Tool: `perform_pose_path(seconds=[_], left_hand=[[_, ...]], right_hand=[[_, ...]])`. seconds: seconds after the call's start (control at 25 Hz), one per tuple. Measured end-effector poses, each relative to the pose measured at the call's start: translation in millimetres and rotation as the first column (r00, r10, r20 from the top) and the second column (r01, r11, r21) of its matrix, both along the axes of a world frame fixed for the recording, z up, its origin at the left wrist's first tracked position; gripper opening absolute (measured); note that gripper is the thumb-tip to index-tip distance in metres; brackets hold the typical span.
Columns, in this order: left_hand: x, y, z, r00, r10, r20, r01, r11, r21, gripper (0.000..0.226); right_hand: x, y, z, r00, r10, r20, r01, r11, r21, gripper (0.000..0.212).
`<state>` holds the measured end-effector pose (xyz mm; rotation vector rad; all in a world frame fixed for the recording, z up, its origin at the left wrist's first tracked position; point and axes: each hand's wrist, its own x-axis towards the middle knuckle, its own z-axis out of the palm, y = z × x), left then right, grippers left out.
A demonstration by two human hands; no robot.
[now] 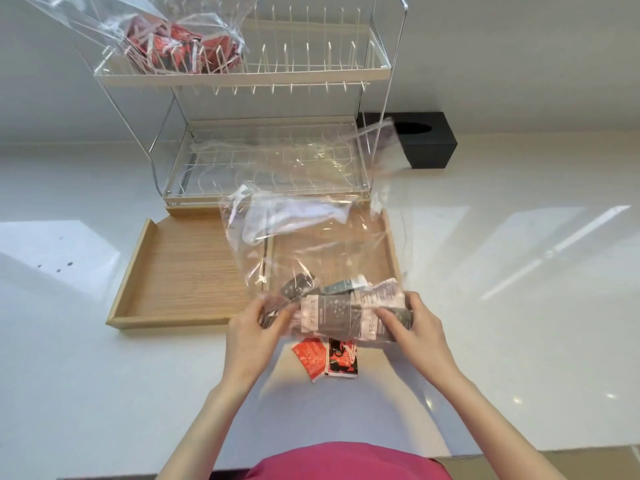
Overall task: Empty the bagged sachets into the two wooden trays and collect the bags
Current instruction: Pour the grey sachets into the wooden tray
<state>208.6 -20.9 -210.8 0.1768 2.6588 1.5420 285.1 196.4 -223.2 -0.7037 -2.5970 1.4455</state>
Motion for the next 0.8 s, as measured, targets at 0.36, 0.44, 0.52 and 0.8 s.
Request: perform_pose_path(seconds=[0.36,0.44,0.52,0.8], left_hand=[[-24,2,-8,0.947,-0.157,0.280,0.182,0.981,-0.065,0.108],[-15,-1,-13,0.951,-0.221,0.217,0.252,0.959,-0.128,0.113],[-9,-3,-17,0.956,-0.250,0.153,0.277,0.942,-0.188,0.108],[-2,-14,-30,0.957,-0.247,-0.153,0.158,0.884,-0.440,0.053]], right_hand=[[-19,9,9,0.977,-0.172,0.127,0.196,0.957,-0.215,0.041],[-14,13,6,0.976,-0.151,0.156,0.185,0.954,-0.235,0.046],[-11,15,4,0.978,-0.124,0.165,0.158,0.963,-0.218,0.052],[0,15,15,0.943,0.272,0.194,-0.304,0.938,0.164,0.069]])
